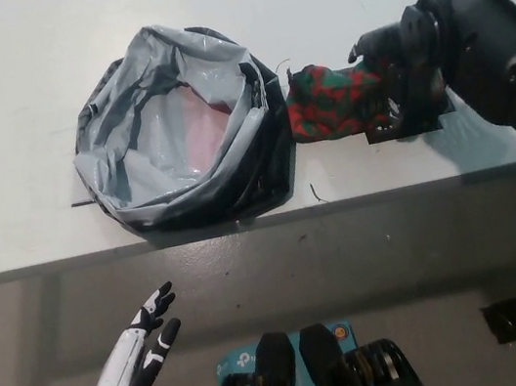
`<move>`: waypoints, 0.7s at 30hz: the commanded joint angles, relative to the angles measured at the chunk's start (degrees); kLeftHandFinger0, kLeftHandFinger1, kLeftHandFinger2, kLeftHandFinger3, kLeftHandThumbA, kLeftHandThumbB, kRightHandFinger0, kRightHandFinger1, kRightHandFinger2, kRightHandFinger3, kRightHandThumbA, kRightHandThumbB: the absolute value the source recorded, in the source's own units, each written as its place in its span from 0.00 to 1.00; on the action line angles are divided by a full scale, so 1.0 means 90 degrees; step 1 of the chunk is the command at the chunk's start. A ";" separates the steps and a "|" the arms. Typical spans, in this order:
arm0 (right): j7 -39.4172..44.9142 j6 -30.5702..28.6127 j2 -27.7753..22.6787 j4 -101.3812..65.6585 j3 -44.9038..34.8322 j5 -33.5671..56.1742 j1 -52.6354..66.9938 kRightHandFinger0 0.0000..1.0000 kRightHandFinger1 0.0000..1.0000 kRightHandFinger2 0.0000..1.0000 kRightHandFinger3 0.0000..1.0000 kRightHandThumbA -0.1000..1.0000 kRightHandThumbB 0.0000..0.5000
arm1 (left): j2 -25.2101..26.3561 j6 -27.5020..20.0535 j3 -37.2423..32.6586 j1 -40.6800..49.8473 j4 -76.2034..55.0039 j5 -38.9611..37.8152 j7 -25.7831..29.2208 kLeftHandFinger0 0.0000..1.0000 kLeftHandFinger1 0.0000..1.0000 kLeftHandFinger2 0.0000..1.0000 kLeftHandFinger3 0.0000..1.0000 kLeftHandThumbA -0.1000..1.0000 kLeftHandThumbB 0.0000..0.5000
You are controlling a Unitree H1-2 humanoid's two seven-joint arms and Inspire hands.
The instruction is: The robot uses its right hand to pick up a bag of coffee beans and puts it in the black plastic bag, then the robot grabs the top of the bag and lifts it.
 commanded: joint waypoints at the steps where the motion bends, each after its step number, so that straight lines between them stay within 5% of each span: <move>1: -0.0565 -0.0363 0.0165 0.0341 0.0083 -0.0265 -0.0293 1.00 1.00 1.00 1.00 0.89 1.00 | 0.0048 -0.0214 0.0030 -0.0133 -0.0165 0.0033 -0.0083 1.00 1.00 1.00 1.00 1.00 0.37; 5: -0.1432 -0.0553 0.0294 0.0530 -0.0004 -0.0289 -0.0116 1.00 1.00 1.00 1.00 0.75 1.00 | 0.0072 -0.0185 0.0021 -0.0172 -0.0195 0.0050 -0.0107 1.00 1.00 1.00 1.00 1.00 0.34; 7: -0.1991 -0.0678 0.0315 0.0604 -0.0207 -0.0164 -0.0008 0.99 1.00 1.00 1.00 0.55 0.83 | 0.0077 -0.0148 0.0033 -0.0199 -0.0190 -0.0009 -0.0143 1.00 1.00 1.00 1.00 1.00 0.35; 8: -0.2185 -0.0844 0.0290 0.0647 -0.0275 -0.0105 0.0043 0.86 0.91 0.95 1.00 0.48 0.74 | 0.0080 -0.0122 0.0034 -0.0211 -0.0194 -0.0015 -0.0153 1.00 1.00 1.00 1.00 1.00 0.36; 9: -0.2345 -0.0970 0.0263 0.0677 -0.0324 -0.0067 0.0082 0.52 0.54 0.55 0.71 0.39 0.68 | 0.0086 -0.0099 0.0031 -0.0232 -0.0196 -0.0008 -0.0161 1.00 1.00 1.00 1.00 1.00 0.35; 12: -0.2465 -0.1141 0.0227 0.0753 -0.0581 0.0142 0.0130 0.01 0.10 0.23 0.31 0.32 0.65 | 0.0112 -0.0038 0.0021 -0.0274 -0.0212 0.0024 -0.0181 1.00 1.00 1.00 1.00 1.00 0.36; 14: -0.2441 -0.1299 0.0192 0.0825 -0.0783 0.0295 0.0155 0.01 0.20 0.38 0.30 0.32 0.60 | 0.0120 -0.0060 0.0002 -0.0279 -0.0202 0.0071 -0.0174 1.00 1.00 1.00 1.00 1.00 0.32; 15: -0.2401 -0.1334 0.0184 0.0870 -0.0909 0.0384 0.0157 0.07 0.35 0.57 0.35 0.34 0.57 | 0.0129 -0.0099 0.0000 -0.0280 -0.0188 0.0067 -0.0180 1.00 1.00 1.00 1.00 1.00 0.30; 16: -0.2360 -0.1331 0.0177 0.0904 -0.1038 0.0465 0.0154 0.12 0.42 0.62 0.33 0.35 0.55 | 0.0130 -0.0115 0.0004 -0.0283 -0.0178 0.0050 -0.0193 1.00 1.00 1.00 1.00 1.00 0.31; 17: -0.2300 -0.1293 0.0160 0.0914 -0.1260 0.0605 0.0153 0.26 0.57 0.73 0.36 0.37 0.54 | 0.0128 -0.0122 0.0011 -0.0289 -0.0161 0.0046 -0.0197 1.00 1.00 1.00 1.00 1.00 0.30; 19: -0.2292 -0.1299 0.0161 0.0961 -0.1474 0.0685 0.0136 0.33 0.57 0.65 0.36 0.38 0.54 | 0.0134 -0.0137 0.0017 -0.0295 -0.0149 0.0051 -0.0194 1.00 1.00 1.00 1.00 1.00 0.30; 21: -0.2212 -0.1416 0.0134 0.1072 -0.1793 0.0911 0.0096 0.26 0.50 0.60 0.38 0.30 0.49 | 0.0127 -0.0125 0.0027 -0.0298 -0.0150 0.0052 -0.0191 1.00 1.00 1.00 1.00 1.00 0.29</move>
